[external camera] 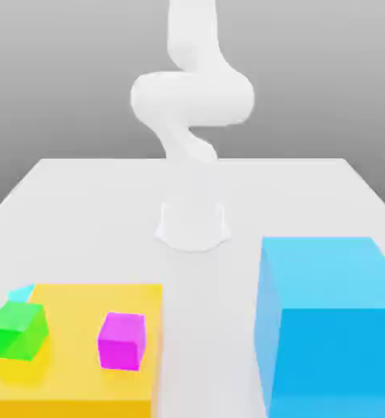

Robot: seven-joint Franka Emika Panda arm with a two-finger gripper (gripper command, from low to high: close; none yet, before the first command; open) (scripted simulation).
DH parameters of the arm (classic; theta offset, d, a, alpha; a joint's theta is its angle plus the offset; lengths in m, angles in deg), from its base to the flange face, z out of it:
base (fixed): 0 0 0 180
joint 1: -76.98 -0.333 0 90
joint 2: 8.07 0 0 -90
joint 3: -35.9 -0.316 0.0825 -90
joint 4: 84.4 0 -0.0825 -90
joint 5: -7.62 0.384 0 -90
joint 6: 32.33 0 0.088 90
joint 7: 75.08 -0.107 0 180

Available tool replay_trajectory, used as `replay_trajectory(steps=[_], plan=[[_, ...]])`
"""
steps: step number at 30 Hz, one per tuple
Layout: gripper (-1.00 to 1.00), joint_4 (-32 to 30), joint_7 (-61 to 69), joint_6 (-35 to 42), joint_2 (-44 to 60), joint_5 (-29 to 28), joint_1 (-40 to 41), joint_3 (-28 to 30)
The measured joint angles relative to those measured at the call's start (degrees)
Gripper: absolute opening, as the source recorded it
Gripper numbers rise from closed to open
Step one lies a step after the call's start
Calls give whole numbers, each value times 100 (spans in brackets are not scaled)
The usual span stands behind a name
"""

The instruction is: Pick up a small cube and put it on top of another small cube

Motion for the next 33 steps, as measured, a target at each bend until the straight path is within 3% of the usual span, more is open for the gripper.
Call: replay_trajectory(steps=[19, 33], plan=[[0, -960, -4819, -1283, 2399, -192, 2442, -296], [0, -1662, -8304, -2222, 4150, -288, 3729, 76]])
